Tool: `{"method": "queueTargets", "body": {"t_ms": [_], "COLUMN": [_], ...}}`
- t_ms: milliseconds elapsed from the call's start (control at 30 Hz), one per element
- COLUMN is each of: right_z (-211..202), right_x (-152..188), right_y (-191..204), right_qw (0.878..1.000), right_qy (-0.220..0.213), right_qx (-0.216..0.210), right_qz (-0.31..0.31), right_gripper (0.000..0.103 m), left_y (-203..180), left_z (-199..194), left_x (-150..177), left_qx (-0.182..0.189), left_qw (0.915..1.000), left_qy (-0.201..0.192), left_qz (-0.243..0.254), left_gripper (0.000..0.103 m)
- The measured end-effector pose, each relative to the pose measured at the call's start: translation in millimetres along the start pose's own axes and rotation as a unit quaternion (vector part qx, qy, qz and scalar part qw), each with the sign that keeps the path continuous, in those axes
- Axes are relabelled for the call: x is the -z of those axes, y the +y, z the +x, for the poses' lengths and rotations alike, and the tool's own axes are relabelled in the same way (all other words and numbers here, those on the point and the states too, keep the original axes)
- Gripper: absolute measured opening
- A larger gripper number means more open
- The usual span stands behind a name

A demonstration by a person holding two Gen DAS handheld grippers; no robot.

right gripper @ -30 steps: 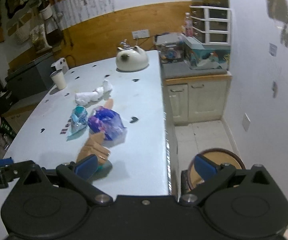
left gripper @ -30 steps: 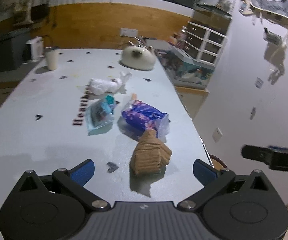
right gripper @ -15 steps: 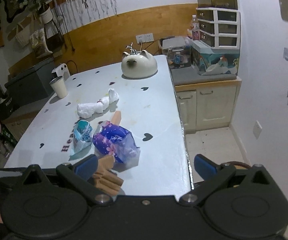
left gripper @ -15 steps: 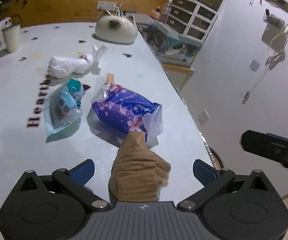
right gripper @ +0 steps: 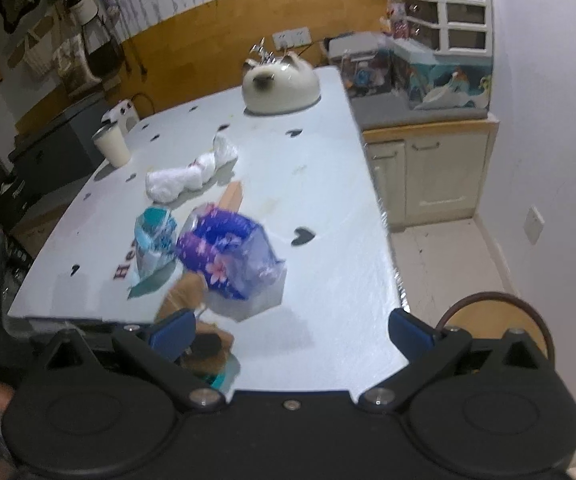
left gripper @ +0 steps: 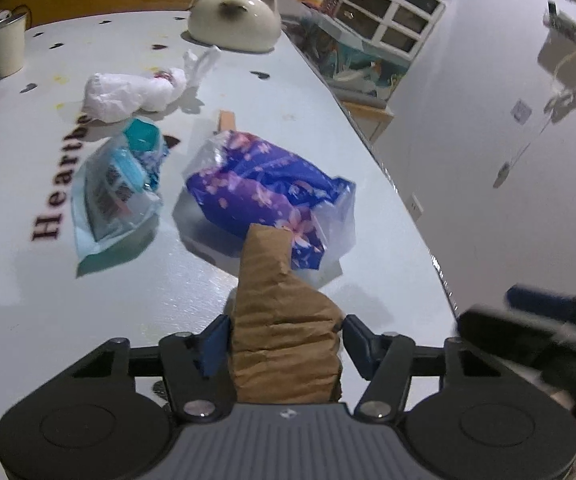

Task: Collect trash
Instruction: 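Grasp the brown paper bag with the left gripper, then lower the right gripper onto the teal bottle cap and close it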

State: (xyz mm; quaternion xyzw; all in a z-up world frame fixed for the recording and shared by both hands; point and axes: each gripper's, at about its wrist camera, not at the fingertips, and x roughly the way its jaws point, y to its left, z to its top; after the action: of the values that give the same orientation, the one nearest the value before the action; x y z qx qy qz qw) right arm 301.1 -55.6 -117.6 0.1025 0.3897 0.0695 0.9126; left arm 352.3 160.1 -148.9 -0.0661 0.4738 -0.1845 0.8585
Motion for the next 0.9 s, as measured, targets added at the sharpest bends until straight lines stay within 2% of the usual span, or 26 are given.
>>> {"method": "queueTargets", "body": {"t_ms": [233,500,600,700,900], "right_z": [21,42,52,66,81], "right_x": [12,31,39,45,46], "right_y": [13,52,66,78,85], "right_qw": [0.999,0.988,0.981,0.976,0.976], "right_qy": [0.029,0.045,0.055,0.070,0.074], "right_qx": [-0.026,-0.038,-0.054,-0.062,-0.060], "right_qz": [-0.030,-0.141,-0.176,-0.196,-0.197], "right_gripper": [0.103,0.101,0.095,0.083,0.059], "left_y": [28,57,61,64,66], "left_z": [-29,-38,-39,-38,-38], "left_x": [2,20,26,30,33], "left_qx": [-0.014,-0.045,-0.046,-0.045,-0.044], "left_qw": [0.9985,0.9962,0.9962,0.9961,0.9961], "left_qy": [-0.029,-0.022,-0.015,-0.012,-0.011], "left_qz": [-0.044,-0.071,-0.073,-0.075,-0.075], "left_gripper": [0.058,0.058,0.058,0.058,0.058]}}
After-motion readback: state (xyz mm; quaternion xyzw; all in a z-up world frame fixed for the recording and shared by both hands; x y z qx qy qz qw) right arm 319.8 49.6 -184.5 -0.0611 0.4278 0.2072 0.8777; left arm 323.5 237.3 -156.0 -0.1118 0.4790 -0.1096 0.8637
